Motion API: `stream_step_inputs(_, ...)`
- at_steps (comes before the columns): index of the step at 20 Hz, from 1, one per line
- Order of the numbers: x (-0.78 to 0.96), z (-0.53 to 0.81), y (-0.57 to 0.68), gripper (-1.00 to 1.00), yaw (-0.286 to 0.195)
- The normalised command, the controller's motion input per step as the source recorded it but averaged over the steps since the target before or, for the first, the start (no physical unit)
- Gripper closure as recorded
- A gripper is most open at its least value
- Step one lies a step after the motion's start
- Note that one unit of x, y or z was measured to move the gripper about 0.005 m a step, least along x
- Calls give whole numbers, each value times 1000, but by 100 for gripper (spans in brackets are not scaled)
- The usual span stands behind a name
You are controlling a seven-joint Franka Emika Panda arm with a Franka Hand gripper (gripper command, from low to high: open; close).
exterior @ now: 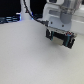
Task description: Open the kcup holder, insert the kcup into the holder, and close the kcup holder
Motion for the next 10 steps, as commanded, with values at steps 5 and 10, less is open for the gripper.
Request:
stream_step_inputs(5,-255,-104,337,-100,164)
stream_step_inputs(10,-417,-70,285,-100,166)
